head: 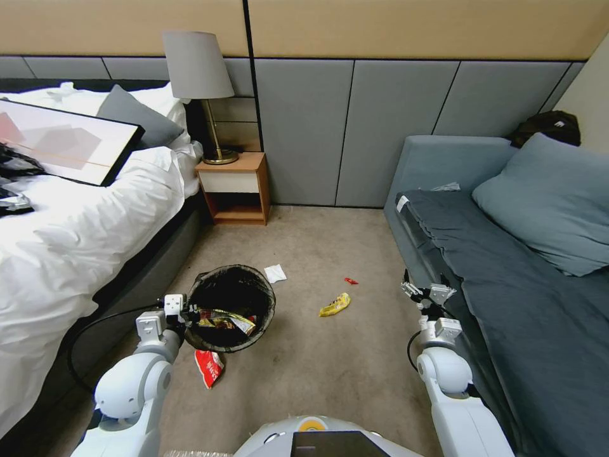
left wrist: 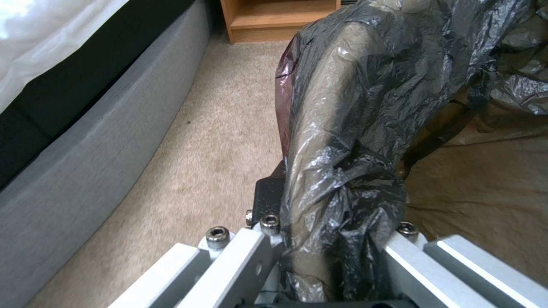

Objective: Pick up the trash bin, then pick up the garbage from the floor and place it into the trash bin.

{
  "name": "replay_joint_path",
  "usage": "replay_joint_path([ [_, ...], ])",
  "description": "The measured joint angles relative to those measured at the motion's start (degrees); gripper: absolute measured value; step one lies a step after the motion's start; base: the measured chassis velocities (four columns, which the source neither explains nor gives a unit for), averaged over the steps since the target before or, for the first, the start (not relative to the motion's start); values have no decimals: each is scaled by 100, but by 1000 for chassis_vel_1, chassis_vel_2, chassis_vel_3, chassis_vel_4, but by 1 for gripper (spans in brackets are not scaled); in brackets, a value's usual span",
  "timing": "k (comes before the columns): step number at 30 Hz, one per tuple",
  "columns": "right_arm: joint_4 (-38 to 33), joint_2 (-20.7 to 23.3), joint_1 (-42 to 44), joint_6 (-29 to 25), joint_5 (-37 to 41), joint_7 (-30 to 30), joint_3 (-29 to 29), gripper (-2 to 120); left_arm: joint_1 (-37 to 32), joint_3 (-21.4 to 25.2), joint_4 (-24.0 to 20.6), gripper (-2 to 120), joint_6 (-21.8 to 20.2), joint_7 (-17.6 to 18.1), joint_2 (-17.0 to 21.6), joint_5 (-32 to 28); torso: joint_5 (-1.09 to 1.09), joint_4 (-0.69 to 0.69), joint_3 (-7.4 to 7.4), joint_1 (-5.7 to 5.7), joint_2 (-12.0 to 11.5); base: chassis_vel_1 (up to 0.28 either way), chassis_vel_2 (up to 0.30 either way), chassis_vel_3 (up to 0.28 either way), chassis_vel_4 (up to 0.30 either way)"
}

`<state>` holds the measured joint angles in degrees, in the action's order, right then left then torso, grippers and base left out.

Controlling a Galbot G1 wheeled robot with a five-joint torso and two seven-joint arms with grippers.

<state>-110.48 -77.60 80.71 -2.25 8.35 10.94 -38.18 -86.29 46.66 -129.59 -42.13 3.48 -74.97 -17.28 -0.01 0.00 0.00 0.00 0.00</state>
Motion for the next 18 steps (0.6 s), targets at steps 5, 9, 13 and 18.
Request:
replay_joint_path([
  [5, 23, 2, -2, -1, 6, -3, 3, 100, 8, 2, 16, 0, 0, 0, 1, 0, 1, 0, 0, 0, 0, -97, 104, 112, -98],
  [9, 42, 9, -9, 0, 9, -2, 3, 100, 15, 2, 30, 0, 0, 0, 0, 0, 1, 0, 0, 0, 0, -108, 97, 90, -114],
  [13, 63, 40, -31, 4, 21, -6, 4, 100, 15, 3, 32, 0, 0, 0, -5, 3, 1, 0, 0, 0, 0, -103, 92, 102, -94],
  [18, 90, 66, -79, 21, 50, -6, 13, 100, 7, 13, 25, 0, 0, -4, 1, 3, 0, 0, 0, 0, 0, -101, 100, 109, -104],
])
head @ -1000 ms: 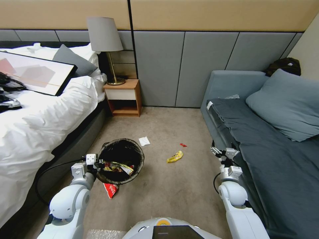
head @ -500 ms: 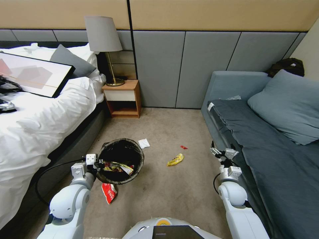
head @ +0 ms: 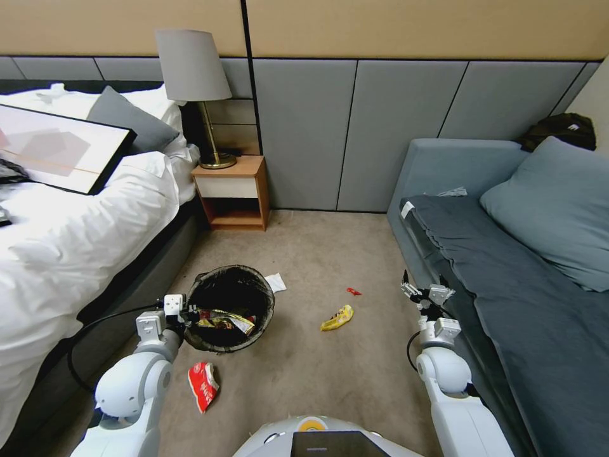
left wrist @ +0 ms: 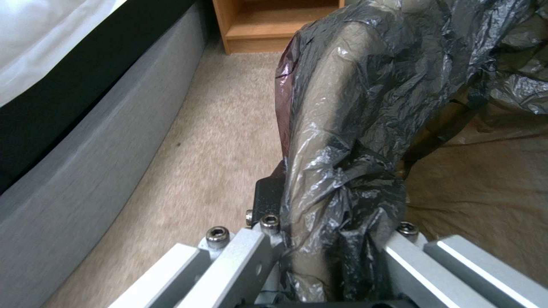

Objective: Pick up the trash bin, then pick up the garbage from the floor and place it into the trash bin.

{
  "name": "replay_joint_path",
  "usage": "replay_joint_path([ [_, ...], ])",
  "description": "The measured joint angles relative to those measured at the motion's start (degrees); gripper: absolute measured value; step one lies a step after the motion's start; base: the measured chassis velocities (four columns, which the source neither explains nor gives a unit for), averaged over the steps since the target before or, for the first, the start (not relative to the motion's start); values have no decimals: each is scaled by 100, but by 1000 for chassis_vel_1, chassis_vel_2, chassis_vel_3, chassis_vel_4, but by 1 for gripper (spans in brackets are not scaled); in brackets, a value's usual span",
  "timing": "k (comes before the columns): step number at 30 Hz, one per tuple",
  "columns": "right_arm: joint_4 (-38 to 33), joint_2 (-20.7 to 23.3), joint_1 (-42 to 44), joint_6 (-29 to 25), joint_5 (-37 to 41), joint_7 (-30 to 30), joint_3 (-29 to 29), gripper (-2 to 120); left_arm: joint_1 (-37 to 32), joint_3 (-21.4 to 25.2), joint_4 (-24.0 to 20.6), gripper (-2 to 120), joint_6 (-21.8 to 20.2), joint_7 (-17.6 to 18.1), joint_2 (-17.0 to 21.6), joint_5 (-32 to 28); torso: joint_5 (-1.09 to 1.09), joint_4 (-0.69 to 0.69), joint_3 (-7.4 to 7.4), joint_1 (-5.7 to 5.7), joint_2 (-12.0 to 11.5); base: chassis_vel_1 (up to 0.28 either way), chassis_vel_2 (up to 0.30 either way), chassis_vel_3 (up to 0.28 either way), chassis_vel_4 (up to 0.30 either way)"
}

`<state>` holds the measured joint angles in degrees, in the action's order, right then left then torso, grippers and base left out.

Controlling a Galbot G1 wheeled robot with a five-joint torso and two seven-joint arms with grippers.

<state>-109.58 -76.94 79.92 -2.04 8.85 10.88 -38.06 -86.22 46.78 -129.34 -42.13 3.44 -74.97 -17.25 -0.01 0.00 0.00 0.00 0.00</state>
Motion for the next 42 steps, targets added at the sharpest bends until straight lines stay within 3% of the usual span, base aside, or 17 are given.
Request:
replay_joint_path([
  [29, 4, 1, 19, 29, -122, 109, 107, 100, -19, 14, 7, 0, 0, -11, 13, 12, 1, -2, 0, 1, 0, -97, 102, 99, -107],
  [31, -110, 89, -32, 554, 80, 543, 346, 100, -18, 14, 25, 0, 1, -12, 8, 26, 0, -1, 0, 0, 0, 0, 0, 0, 0],
  [32, -110, 89, -32, 554, 80, 543, 346, 100, -18, 14, 25, 0, 1, -12, 8, 26, 0, -1, 0, 0, 0, 0, 0, 0, 0],
  [34, -192, 347, -262, 1756, 891, 1273, 708, 100, -17, 14, 32, 0, 2, -12, 10, 42, 1, 2, 0, 0, 0, 0, 0, 0, 0],
  [35, -192, 347, -262, 1756, 891, 1273, 708, 100, -17, 14, 32, 0, 2, -12, 10, 42, 1, 2, 0, 0, 0, 0, 0, 0, 0],
  [38, -100, 674, -663, 2968, 2216, 1678, 1145, 100, -17, 15, 52, 0, 4, -12, 20, 55, 1, 1, 0, 0, 0, 0, 0, 0, 0],
  [40, -76, 697, -714, 3059, 2352, 1733, 1194, 100, -18, 16, 53, 0, 4, -12, 20, 57, 1, 0, 0, 0, 0, 0, 0, 0, 0],
  [41, 98, 757, -1017, 3516, 3135, 2028, 1497, 100, -20, 24, 56, 0, 6, -12, 19, 61, -1, 2, 0, 0, 0, 0, 0, 0, 0],
  [42, 98, 757, -1017, 3516, 3135, 2028, 1497, 100, -20, 24, 56, 0, 6, -12, 19, 61, -1, 2, 0, 0, 0, 0, 0, 0, 0],
])
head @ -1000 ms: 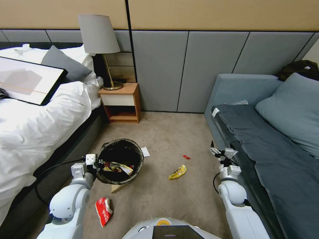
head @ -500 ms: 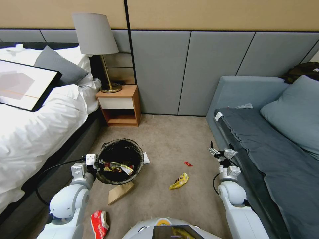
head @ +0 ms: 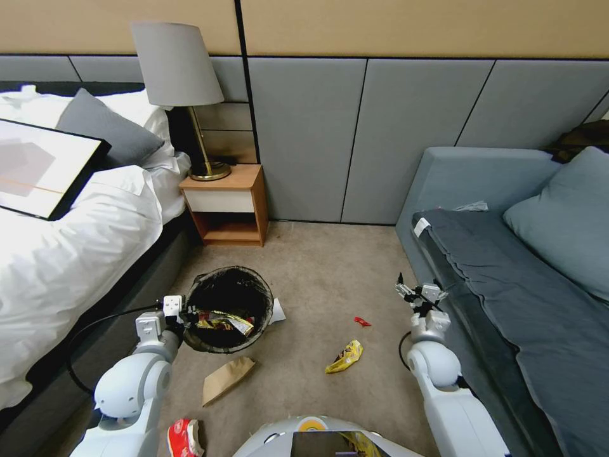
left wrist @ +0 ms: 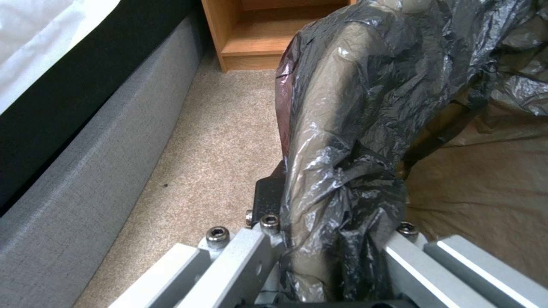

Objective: Pick up the trash bin, then pick up the garbage from the floor and place it into the trash bin.

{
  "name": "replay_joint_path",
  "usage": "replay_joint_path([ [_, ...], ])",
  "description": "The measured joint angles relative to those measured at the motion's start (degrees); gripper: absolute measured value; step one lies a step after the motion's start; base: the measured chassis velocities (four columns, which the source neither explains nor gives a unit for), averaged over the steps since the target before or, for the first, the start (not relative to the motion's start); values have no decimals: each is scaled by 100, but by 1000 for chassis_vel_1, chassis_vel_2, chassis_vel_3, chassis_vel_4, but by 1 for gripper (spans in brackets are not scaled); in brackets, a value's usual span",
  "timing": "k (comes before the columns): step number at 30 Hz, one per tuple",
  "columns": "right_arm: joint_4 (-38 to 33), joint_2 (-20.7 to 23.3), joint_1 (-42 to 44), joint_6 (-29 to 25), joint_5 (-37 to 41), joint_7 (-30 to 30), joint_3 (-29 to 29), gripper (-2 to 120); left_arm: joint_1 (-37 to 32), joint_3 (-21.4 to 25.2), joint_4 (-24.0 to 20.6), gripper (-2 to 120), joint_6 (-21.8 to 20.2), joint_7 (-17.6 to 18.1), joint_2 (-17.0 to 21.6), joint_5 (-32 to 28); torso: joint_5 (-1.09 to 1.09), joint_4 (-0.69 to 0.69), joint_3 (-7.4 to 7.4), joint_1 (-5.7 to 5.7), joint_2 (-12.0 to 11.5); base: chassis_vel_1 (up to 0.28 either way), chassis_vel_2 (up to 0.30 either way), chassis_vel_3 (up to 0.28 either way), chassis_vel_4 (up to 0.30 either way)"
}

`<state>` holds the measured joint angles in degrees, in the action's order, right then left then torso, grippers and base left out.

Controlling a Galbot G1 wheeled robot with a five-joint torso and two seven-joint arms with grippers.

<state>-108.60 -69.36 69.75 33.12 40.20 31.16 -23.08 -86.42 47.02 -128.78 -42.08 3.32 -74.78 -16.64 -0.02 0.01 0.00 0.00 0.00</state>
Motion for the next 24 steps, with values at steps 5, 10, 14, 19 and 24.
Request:
replay_joint_path([
  [5, 775, -284, -672, 649, 1222, 598, 717, 100, -27, 30, 0, 0, 1, 0, -4, 15, 3, 1, 0, 0, 0, 0, 0, 0, 0],
  [10, 1544, -601, -906, 956, 1794, 1003, 902, 100, -20, 41, 1, 0, 1, 0, -5, 27, 3, -1, 0, 0, 0, 0, 0, 0, 0],
  [14, 1813, -695, -896, 971, 1791, 972, 931, 100, -14, 27, 36, 0, 1, 1, -22, 54, 2, -2, 0, 0, 0, 0, 0, 0, 0],
  [19, 2145, -775, -863, 962, 1789, 869, 984, 100, -9, 2, 76, 0, 1, -5, -24, 83, 2, -2, 0, 0, 0, 0, 0, 0, 0],
  [24, 2425, -920, -858, 721, 1825, 849, 953, 100, -4, 1, 102, 0, 1, -22, -15, 94, 2, -1, 0, 0, 0, 0, 0, 0, 0],
])
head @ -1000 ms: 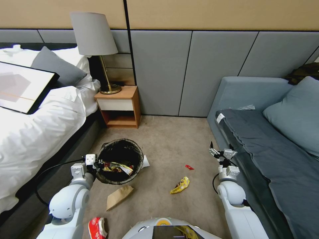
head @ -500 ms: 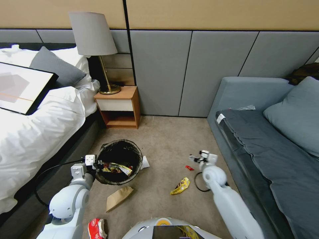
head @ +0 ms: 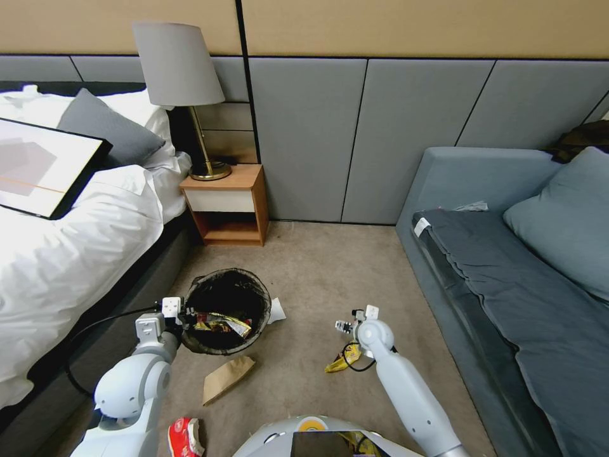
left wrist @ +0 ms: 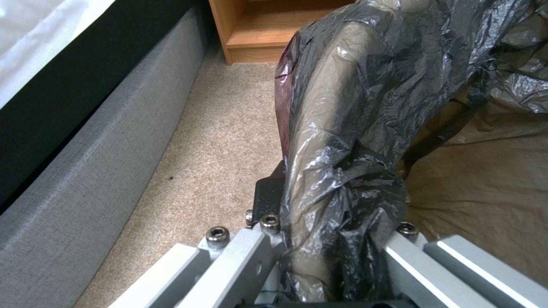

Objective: Pick up the trash bin, then pick up the garbage from the floor and place it into the trash bin.

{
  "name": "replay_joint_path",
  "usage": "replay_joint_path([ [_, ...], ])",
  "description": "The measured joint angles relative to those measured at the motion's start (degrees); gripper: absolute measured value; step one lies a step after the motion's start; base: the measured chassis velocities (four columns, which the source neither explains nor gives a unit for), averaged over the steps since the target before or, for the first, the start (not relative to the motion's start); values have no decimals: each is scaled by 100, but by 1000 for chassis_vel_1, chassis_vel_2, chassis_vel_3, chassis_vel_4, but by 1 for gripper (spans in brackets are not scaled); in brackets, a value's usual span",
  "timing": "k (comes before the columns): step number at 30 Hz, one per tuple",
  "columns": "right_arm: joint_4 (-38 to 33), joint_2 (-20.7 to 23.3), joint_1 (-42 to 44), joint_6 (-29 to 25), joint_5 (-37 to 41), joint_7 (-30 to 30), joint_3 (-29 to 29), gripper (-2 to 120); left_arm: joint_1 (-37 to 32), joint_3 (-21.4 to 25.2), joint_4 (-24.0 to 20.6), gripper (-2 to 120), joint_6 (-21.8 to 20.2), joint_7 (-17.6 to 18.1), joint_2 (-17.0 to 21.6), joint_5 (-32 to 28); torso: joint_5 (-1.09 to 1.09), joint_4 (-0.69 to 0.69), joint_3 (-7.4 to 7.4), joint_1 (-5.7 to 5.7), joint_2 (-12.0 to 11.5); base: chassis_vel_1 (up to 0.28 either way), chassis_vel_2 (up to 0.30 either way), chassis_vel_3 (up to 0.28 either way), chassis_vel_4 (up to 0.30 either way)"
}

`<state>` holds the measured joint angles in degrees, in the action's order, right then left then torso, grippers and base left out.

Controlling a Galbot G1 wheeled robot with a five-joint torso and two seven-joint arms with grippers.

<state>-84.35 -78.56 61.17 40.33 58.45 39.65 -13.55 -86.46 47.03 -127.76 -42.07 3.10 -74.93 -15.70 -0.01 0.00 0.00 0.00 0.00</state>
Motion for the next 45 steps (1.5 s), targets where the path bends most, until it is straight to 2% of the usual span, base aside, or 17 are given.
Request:
replay_joint_path([
  [6, 51, -135, 165, -193, -125, 181, -66, 100, 27, -8, 47, 0, 8, -7, -15, 11, 1, 0, 0, -1, 0, 0, 0, 0, 0],
  [23, 290, -121, 495, -52, -502, 218, -189, 100, 58, -22, 127, 0, 57, -19, -36, 21, 1, 0, 0, 0, 0, 0, 0, 0, 0],
  [25, 378, -145, 454, -64, -552, 187, -169, 94, 58, -22, 128, 0, 61, -20, -39, 22, -1, -1, 0, 0, 0, 0, 0, 0, 0],
  [26, 437, -157, 416, -66, -587, 165, -148, 88, 58, -21, 132, 0, 64, -21, -40, 25, -11, -3, 2, -1, 2, 0, 0, 0, 0],
  [31, 553, -197, 370, -83, -660, 98, -101, 85, 56, -20, 141, 0, 73, -26, -45, 40, -12, -4, 3, -2, 3, 0, 0, 0, 0],
  [35, 557, -194, 421, -99, -699, 41, -75, 85, 58, -20, 141, 0, 73, -31, -36, 41, -9, 0, 4, -2, 4, 0, 0, 0, 0],
  [42, 421, -158, 518, -117, -703, 30, -63, 85, 84, -30, 144, 0, 74, -34, -14, 43, 4, 1, 1, -1, 2, 0, 0, 0, 0],
  [45, 248, -103, 623, -121, -703, 48, -18, 78, 76, -34, 147, 0, 74, -35, -18, 57, 6, 0, 0, 0, 1, 0, 0, 0, 0],
])
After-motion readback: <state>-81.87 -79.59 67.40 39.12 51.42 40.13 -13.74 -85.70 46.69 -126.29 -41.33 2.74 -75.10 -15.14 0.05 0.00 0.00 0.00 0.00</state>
